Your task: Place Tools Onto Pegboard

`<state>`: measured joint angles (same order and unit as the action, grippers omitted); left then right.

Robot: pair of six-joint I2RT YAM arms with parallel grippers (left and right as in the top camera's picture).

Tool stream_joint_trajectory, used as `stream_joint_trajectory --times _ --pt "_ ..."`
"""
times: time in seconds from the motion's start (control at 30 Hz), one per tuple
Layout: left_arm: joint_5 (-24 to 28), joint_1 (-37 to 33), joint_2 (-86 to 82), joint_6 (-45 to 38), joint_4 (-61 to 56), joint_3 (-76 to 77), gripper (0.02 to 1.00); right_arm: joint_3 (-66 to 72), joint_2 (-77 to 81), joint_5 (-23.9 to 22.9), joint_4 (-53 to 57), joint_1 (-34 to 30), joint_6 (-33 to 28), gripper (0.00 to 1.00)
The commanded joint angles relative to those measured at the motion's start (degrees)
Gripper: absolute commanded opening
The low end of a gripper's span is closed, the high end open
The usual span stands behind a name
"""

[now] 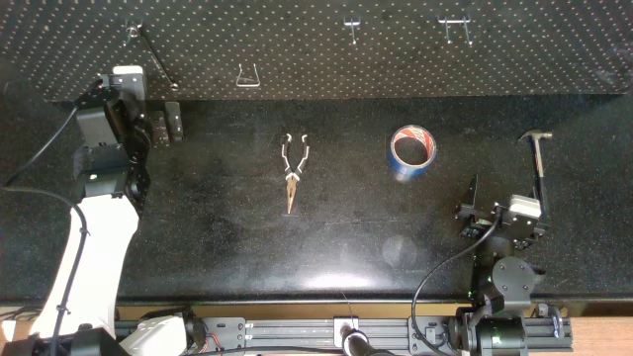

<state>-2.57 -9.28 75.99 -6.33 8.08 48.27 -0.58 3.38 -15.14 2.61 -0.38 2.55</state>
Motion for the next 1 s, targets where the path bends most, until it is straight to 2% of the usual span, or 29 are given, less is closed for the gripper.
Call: stream_joint_trajectory --times 0.03,0.1,0.13,0.17,0.2,0.23,0.27,0.3,0.37,0.4,0.47,0.53,0.6,0.7,0.83,0.9,1.0 --pt "-0.66 -0.09 -4.42 0.11 4.5 1.66 0.993 0.35 -0.42 -0.74 0.11 -0.31 0.22 0.976" --pt "-0.57 -0.07 -14.36 0.15 14.82 1.66 0.993 0.35 -0.42 -0.74 0.09 -0.31 0.22 0.976" --pt "0.28 -0.07 -17.94 6.6 17.79 1.66 0.993 0.35 -0.42 -0.74 0.11 -0.31 0.22 0.976" --pt "0.46 0.68 -18.64 16.83 20.0 1.66 0.993 0.35 -0.42 -0.74 0.11 -0.31 0.22 0.976" --pt "0.42 6.95 -17.79 23.82 24.65 1.66 0.993 0.35 -0.42 -0.74 0.09 -0.31 0.22 0.974" --pt "0.44 16.83 -14.58 26.71 26.47 1.88 0.993 0.35 -0.42 -0.74 0.11 -0.31 0.22 0.976" --pt "0.48 21.81 -10.49 32.83 28.81 4.0 0.993 0.35 -0.42 -0.74 0.11 -0.31 0.22 0.974" --pt "4.52 25.79 -2.01 35.01 36.68 11.21 0.993 0.35 -0.42 -0.74 0.09 -0.31 0.22 0.976" --pt "15.91 28.09 18.8 35.04 53.31 32.22 0.993 0.35 -0.42 -0.74 0.11 -0.31 0.22 0.976" --pt "17.94 28.92 27.93 34.53 58.27 40.7 0.993 0.35 -0.42 -0.74 0.11 -0.31 0.22 0.976" --pt "13.94 31.98 38.12 32.7 64.17 47.5 0.993 0.35 -0.42 -0.74 0.09 -0.31 0.22 0.976" --pt "13.79 33.27 42.03 34.4 65.31 47.5 0.991 0.35 -0.42 -0.74 0.11 -0.31 0.22 0.976" --pt "8.33 34.91 44.04 36.24 65.07 47.54 0.993 0.35 -0.42 -0.74 0.11 -0.31 0.22 0.974" --pt "3.56 35.34 44.78 34.4 62.12 47.56 0.993 0.35 -0.42 -0.74 0.11 -0.31 0.22 0.976" --pt "3.39 35.93 47.87 33.05 59.56 50.42 0.993 0.35 -0.42 -0.74 0.09 -0.31 0.22 0.976" --pt "5.95 35.85 49.46 33.05 58.71 51.71 0.991 0.35 -0.42 -0.74 0.11 -0.31 0.22 0.974" --pt "6.25 35.82 50.6 33.05 59.14 51.71 0.993 0.35 -0.42 -0.74 0.11 -0.31 0.22 0.976"
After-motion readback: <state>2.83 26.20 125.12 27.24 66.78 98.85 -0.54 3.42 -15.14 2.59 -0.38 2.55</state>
